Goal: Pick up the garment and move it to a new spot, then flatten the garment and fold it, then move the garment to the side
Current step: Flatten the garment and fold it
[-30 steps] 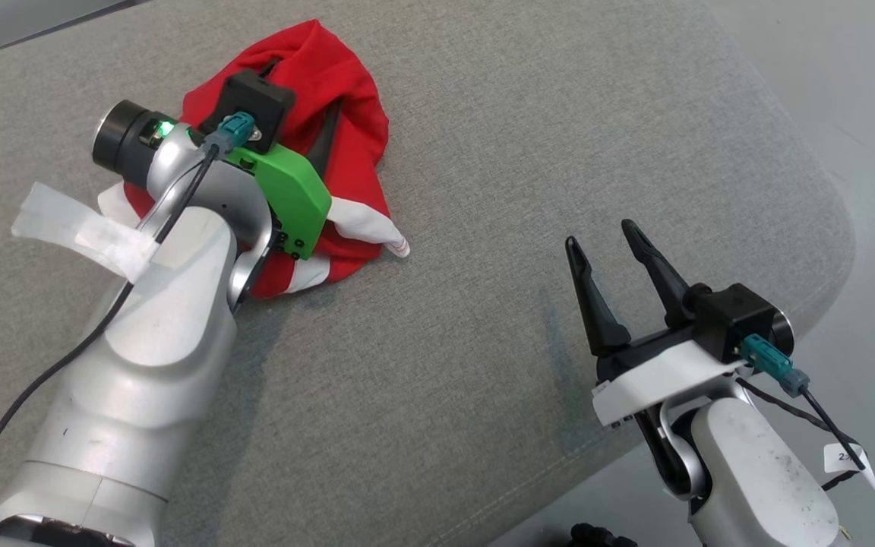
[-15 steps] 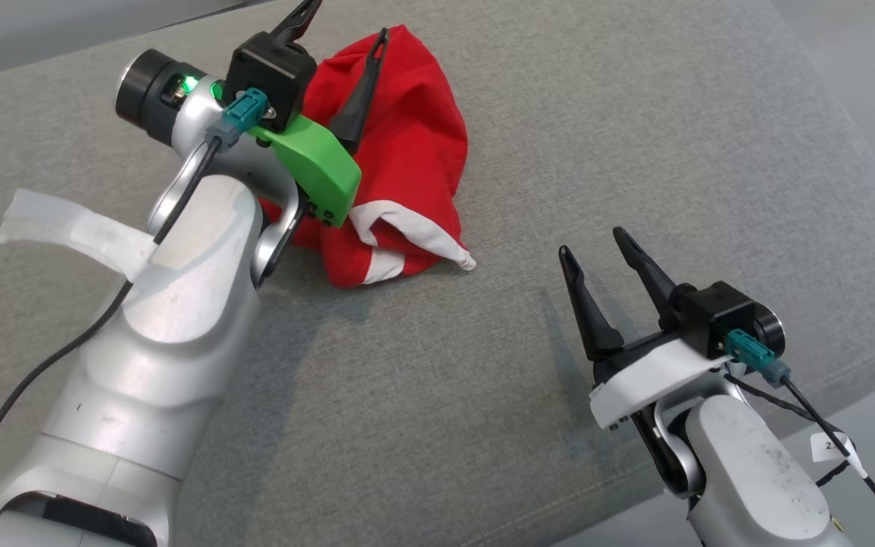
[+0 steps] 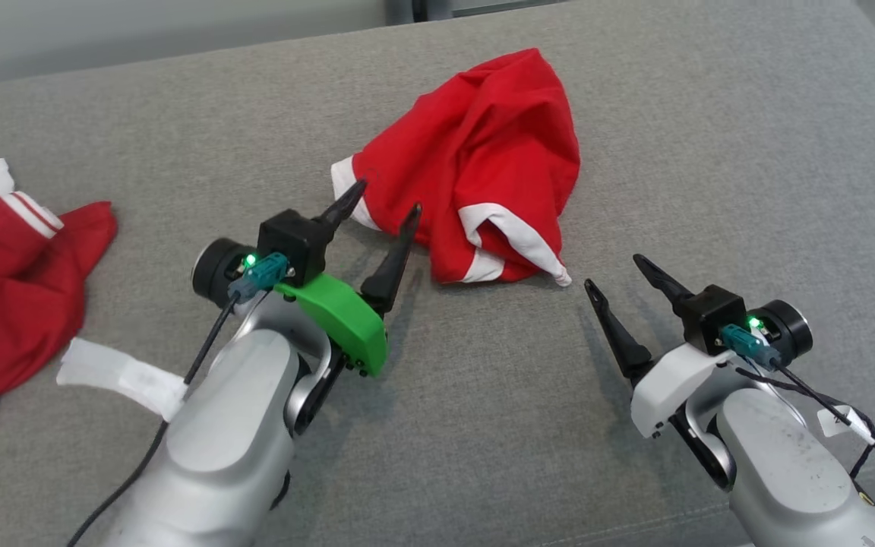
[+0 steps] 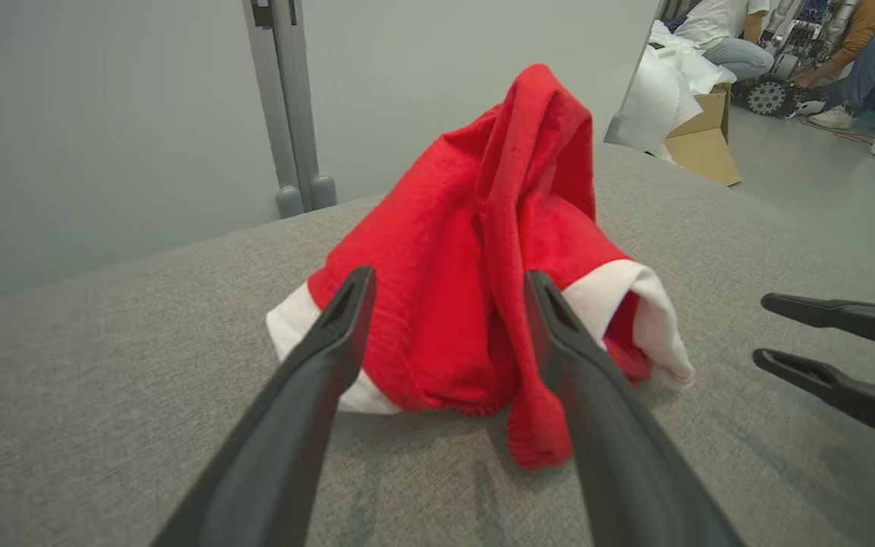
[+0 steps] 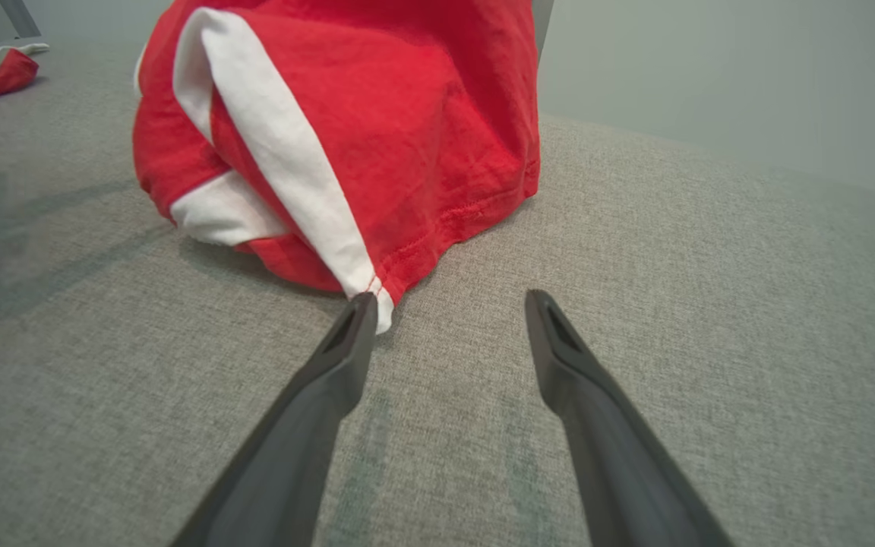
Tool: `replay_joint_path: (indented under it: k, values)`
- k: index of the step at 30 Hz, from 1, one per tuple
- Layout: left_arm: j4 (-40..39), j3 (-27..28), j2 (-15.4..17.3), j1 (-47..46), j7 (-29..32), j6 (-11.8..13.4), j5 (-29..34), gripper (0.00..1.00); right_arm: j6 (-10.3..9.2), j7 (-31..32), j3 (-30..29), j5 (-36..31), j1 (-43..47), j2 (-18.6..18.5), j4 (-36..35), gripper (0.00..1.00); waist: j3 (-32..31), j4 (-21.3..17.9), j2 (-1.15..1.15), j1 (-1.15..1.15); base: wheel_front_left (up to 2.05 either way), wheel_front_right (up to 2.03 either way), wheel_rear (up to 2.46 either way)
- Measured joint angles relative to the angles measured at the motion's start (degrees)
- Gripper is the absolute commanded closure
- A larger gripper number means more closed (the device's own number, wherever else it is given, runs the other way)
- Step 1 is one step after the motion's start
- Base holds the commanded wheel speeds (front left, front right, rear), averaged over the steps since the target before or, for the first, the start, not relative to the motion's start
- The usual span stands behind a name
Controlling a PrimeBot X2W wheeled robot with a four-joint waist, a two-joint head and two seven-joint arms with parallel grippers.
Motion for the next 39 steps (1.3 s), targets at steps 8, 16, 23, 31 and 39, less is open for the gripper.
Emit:
replay_joint_path:
  k: [8,16,23,31,39]
  values:
    - [-2.29,-1.18,0.16,5.82,-0.88,1.62,-4.37,0.00,0.78,0.11,0.16,-0.21,-1.26,-1.85,5.86,0.00,-1.23,6.30,0.00,0.00,0.00,0.00,0.00]
    - [-3.56,-1.68,0.18,6.36,-1.35,3.64,-4.70,0.00,0.86,0.11,-0.12,-0.15,-1.47,-1.86,10.13,0.25,-2.26,12.06,0.00,0.00,0.00,0.00,0.00]
    - [-4.50,-0.21,0.24,7.53,-1.83,5.17,-4.14,0.00,0.85,0.11,0.33,-0.18,-3.64,-1.16,12.82,0.71,-3.11,14.31,0.00,0.00,0.00,0.00,0.00]
    - [-5.35,0.22,0.33,8.36,-1.86,5.89,-4.14,0.00,-0.58,0.10,-0.12,-1.33,-5.53,-1.88,15.96,0.94,-3.14,13.43,0.00,0.00,0.00,0.00,0.00]
    - [-6.32,0.59,0.34,9.00,-2.03,6.35,-4.14,0.00,-0.76,0.09,0.04,-1.96,-6.01,-1.97,18.58,0.54,-3.07,13.00,0.00,0.00,0.00,0.00,0.00]
